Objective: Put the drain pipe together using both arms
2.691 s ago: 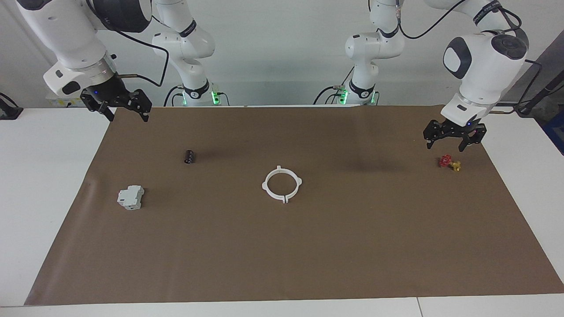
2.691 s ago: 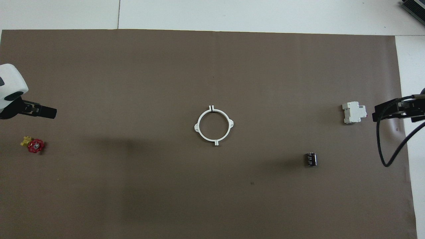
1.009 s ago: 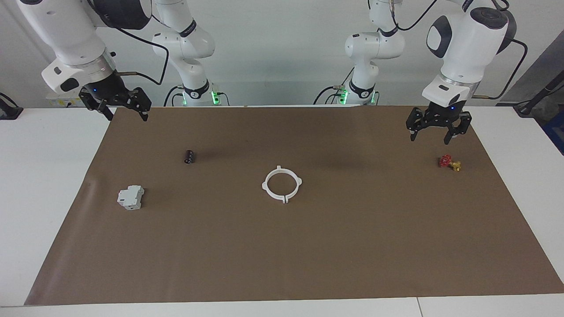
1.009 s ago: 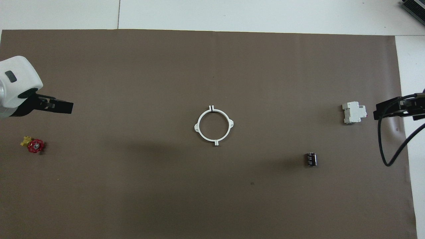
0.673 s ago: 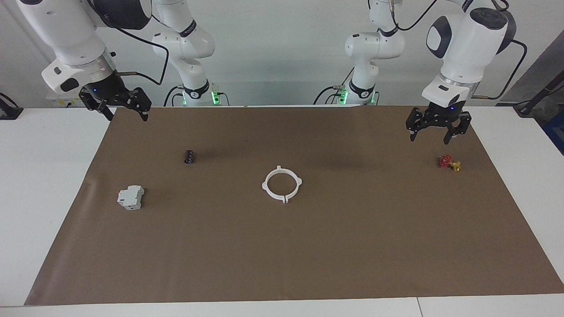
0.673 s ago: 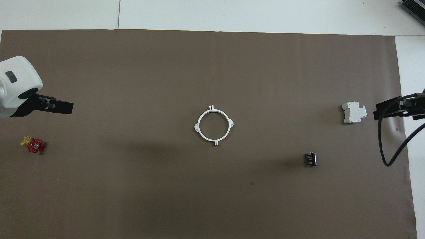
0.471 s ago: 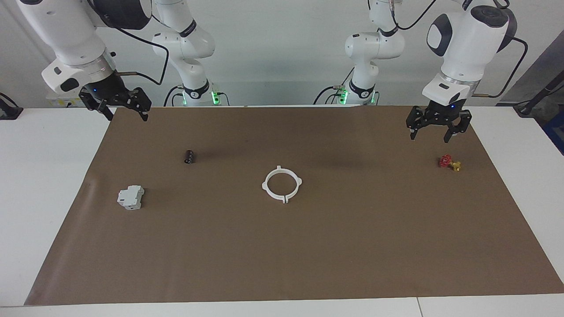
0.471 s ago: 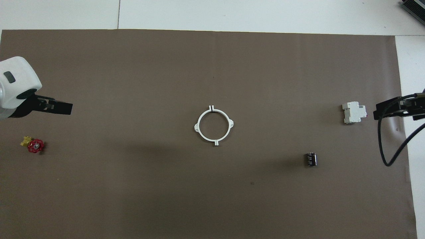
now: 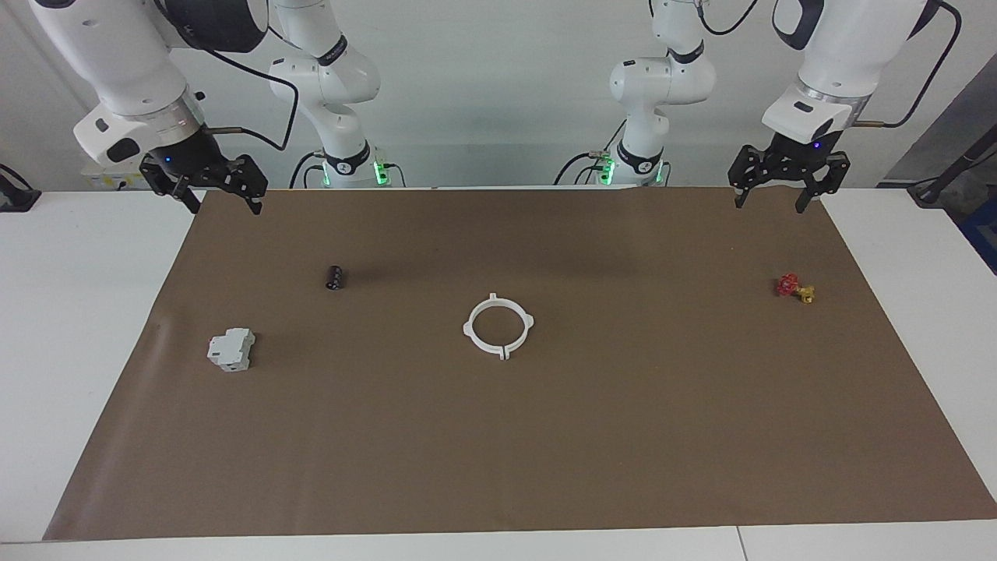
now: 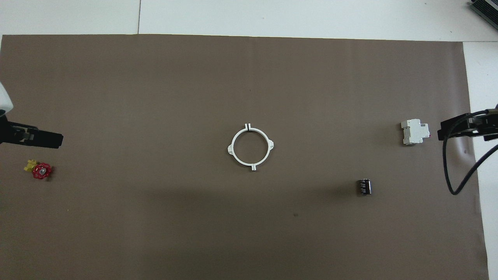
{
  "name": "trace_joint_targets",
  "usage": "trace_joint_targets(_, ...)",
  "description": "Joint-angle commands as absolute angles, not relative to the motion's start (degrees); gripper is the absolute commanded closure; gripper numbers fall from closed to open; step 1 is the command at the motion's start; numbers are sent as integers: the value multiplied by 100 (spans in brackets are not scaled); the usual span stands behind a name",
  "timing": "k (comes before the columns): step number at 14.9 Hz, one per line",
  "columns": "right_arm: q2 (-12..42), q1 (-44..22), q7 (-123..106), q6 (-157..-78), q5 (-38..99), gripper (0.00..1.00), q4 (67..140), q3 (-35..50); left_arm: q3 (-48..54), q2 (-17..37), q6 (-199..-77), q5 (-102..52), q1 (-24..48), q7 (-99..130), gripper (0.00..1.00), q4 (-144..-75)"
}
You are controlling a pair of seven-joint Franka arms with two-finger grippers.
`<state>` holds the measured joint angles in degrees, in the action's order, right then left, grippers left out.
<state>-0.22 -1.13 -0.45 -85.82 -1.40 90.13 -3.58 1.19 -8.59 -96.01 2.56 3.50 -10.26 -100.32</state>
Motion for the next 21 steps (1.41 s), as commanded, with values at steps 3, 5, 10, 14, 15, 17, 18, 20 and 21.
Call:
trace_joint_targets(3,-35,-88,-18,-8640,-106,0,9026,-334,62,-993,-9378,185,360,-976,0,-9976)
trace_joint_targets(5,-35,-88,-26,-8640,-114,0,9035,-334,44,-1063,-9395,185,360,-984,0,-9976)
trace_joint_targets(10,-35,-88,-18,-8640,-114,0,9035,-334,53,-1090,-9387,185,343,-984,0,-10002)
trace_joint_targets(14,-44,-79,-26,-8631,-114,0,9053,-334,53,-1099,-9404,185,334,-984,0,-10020)
trace_joint_targets(15,-44,-70,-26,-8631,-114,0,9053,-334,53,-1099,-9404,185,334,-984,0,-10020)
trace_joint_targets(17,-44,-44,-35,-8640,-114,0,9053,-334,53,-1099,-9404,185,334,-976,0,-10020)
trace_joint_targets(18,-44,-44,-26,-8640,-114,0,9053,-334,53,-1099,-9413,185,334,-984,0,-10028)
trace_joint_targets(20,-44,-44,-26,-8640,-114,0,9053,-334,61,-1107,-9404,185,343,-976,0,-10028)
trace_joint_targets(21,-44,-53,-26,-8631,-114,0,9053,-334,62,-1107,-9404,185,343,-976,0,-10028)
